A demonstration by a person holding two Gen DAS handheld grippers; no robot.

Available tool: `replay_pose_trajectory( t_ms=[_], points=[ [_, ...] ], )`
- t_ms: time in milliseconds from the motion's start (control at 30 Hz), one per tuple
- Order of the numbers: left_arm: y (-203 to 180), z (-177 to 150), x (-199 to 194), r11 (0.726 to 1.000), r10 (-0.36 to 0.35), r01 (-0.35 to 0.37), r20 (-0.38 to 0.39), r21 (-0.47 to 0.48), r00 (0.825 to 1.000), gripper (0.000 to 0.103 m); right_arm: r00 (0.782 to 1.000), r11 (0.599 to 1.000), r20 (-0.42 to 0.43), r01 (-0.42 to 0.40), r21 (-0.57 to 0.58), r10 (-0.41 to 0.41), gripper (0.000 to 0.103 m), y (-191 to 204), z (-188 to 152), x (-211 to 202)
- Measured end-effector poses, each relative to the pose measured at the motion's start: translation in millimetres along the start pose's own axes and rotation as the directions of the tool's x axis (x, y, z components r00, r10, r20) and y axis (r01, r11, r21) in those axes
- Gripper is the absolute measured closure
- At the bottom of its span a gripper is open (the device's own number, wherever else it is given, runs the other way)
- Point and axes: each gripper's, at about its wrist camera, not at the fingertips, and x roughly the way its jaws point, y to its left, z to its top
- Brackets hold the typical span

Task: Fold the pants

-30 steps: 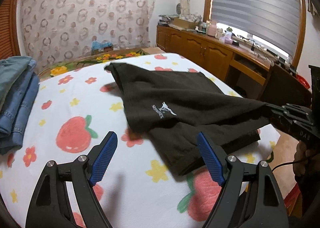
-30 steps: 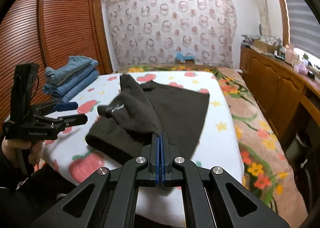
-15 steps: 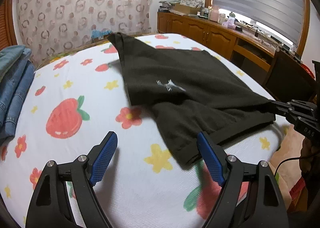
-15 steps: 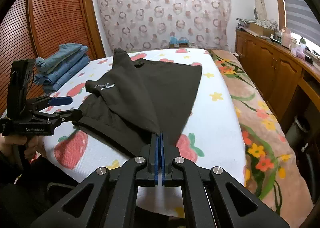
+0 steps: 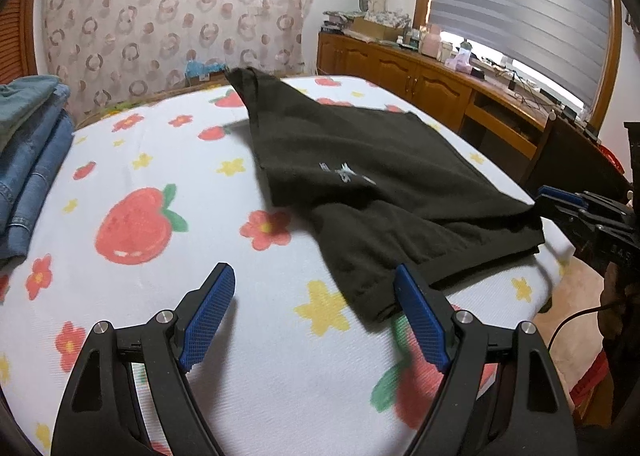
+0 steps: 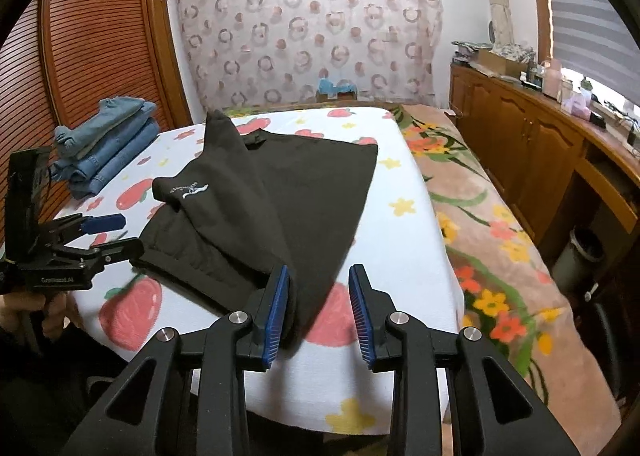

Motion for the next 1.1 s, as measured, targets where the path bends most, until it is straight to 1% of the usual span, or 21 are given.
replay_pose_trajectory(
  t_ms=[133, 367, 667, 733, 867, 1100],
  points=[
    [9, 3, -11, 1.0, 0.016, -0.016, 0.027, -0.012, 0.999, 0.02, 1.0, 1.0, 0.008, -0.007, -0.021, 0.007, 0.071, 7, 6, 2],
    [27, 3, -23, 0.998, 0.039, -0.036, 0.056, -0.042, 0.998, 0.02, 0.997, 0.994, 0.017, -0.069, -0.085, 0.071, 0.069, 32, 19, 18],
    [39, 3, -32, 0.997, 0.056, -0.05, 0.083, -0.064, 0.995, 0.02, 0.984, 0.974, -0.038, -0.176, -0.144, 0.173, 0.063, 59, 39, 60],
    [41, 2, -33, 0.996, 0.062, -0.057, 0.087, -0.066, 0.994, 0.02, 0.981, 0.968, -0.054, -0.19, -0.161, 0.184, 0.062, 65, 43, 68],
    [46, 1, -36, 0.995, 0.071, -0.065, 0.092, -0.073, 0.993, 0.02, 0.976, 0.959, -0.087, -0.211, -0.19, 0.197, 0.061, 64, 52, 79],
    [57, -2, -36, 0.993, 0.079, -0.07, 0.091, -0.098, 0.993, 0.02, 0.97, 0.944, -0.142, -0.226, -0.239, 0.197, 0.059, 72, 67, 101]
  ],
)
